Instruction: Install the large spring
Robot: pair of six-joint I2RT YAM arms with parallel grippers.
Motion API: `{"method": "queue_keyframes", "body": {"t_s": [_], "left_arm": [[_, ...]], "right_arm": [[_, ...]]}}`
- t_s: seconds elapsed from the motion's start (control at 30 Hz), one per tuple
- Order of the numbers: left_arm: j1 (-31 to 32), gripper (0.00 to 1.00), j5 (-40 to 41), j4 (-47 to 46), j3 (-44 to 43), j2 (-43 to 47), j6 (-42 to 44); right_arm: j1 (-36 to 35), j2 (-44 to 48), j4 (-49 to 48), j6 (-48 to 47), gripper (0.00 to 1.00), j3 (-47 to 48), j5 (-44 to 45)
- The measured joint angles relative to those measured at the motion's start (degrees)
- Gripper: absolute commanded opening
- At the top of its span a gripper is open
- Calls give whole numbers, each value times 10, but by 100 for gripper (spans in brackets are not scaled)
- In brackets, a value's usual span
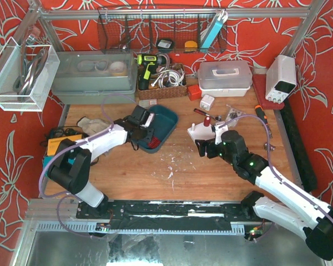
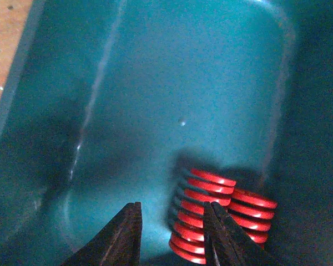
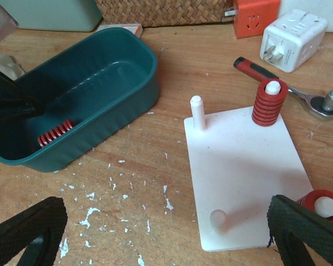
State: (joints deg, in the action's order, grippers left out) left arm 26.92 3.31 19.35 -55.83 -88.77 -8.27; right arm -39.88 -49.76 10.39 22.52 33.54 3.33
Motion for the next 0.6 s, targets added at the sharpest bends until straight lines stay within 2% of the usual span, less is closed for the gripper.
{"method": "queue_keyframes", "body": {"t_s": [0.27, 0.6], "left_arm": [[-11, 37, -67, 43, -27, -19, 34], [-11, 41, -99, 59, -41, -78, 46]], "right_arm": [[0, 14, -4, -4, 99, -7, 0], [0, 14, -6, -4, 99, -10, 0]]}}
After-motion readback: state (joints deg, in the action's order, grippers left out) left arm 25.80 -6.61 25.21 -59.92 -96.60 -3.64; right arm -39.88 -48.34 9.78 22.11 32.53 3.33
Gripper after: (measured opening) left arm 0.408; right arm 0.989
